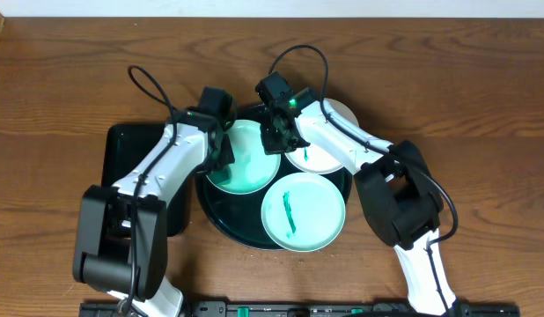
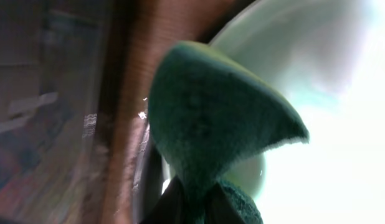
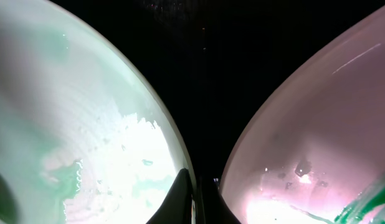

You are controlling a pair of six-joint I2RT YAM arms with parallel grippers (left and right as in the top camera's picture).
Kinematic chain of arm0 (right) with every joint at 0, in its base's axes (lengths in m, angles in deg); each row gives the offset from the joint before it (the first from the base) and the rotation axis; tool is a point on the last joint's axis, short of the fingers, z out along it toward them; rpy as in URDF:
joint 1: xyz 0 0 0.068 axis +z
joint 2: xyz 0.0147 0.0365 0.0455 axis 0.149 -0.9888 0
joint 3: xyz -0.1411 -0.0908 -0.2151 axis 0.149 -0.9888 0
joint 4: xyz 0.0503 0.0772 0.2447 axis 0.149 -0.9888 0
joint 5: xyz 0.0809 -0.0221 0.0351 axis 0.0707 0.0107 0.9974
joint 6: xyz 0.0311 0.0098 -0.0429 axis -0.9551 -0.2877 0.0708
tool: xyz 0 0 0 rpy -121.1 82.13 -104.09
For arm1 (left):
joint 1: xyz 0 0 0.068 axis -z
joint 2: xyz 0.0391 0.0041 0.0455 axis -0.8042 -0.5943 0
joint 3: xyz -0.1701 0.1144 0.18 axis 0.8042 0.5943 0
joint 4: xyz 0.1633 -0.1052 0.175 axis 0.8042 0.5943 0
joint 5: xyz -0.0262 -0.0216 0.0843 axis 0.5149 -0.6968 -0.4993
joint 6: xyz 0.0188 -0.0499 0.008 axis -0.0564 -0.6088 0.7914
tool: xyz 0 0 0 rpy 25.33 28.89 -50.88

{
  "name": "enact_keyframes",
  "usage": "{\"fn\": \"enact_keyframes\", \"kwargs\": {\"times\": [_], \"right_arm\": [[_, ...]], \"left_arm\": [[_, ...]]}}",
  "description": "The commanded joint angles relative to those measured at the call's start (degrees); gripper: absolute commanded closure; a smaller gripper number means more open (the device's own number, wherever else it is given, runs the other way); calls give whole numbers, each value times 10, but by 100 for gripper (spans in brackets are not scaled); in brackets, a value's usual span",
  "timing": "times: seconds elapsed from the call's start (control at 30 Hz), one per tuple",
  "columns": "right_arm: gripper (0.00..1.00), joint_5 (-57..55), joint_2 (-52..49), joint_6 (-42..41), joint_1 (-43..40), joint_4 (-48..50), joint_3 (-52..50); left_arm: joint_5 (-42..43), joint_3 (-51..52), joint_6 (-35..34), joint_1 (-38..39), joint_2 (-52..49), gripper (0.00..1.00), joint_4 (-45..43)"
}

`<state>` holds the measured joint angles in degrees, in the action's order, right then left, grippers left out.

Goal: Clean dirty plates on tray and stack at the side

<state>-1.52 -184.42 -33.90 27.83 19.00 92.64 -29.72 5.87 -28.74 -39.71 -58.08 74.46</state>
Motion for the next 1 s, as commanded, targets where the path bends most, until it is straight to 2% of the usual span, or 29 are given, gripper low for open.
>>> {"fn": "enact_keyframes", "kwargs": {"times": [0.0,0.13,0.23,0.43,0.47,0.5,0.53,0.77,0.97], "right_arm": [[99,13,-4,-10,11,-3,-11],[99,48,-4,-5,12,-14,-11],[89,60,-4,-4,15,-38,-11],[84,58,-5,-19,20,-27,-30],[87,57,-5,-21,21,-28,-31],[95,56,-5,-21,21,-26,-31],[99,56,-5,-21,21,-24,-30],[99,15,32,-2,21,-21,-28],[99,-167,134,47,37,-37,-28]], "left_arm": [[-52,-52,-9,-10,40,93,40],[-55,-87,-7,-17,87,93,92],[-55,-87,-3,-48,123,93,109],[-55,-87,22,-131,120,93,119],[-54,-87,24,-140,119,93,119],[-54,-87,24,-149,117,93,120],[-53,-87,26,-156,116,93,120],[-52,-87,34,-174,116,93,135],[-45,-87,35,-174,116,93,149]]}}
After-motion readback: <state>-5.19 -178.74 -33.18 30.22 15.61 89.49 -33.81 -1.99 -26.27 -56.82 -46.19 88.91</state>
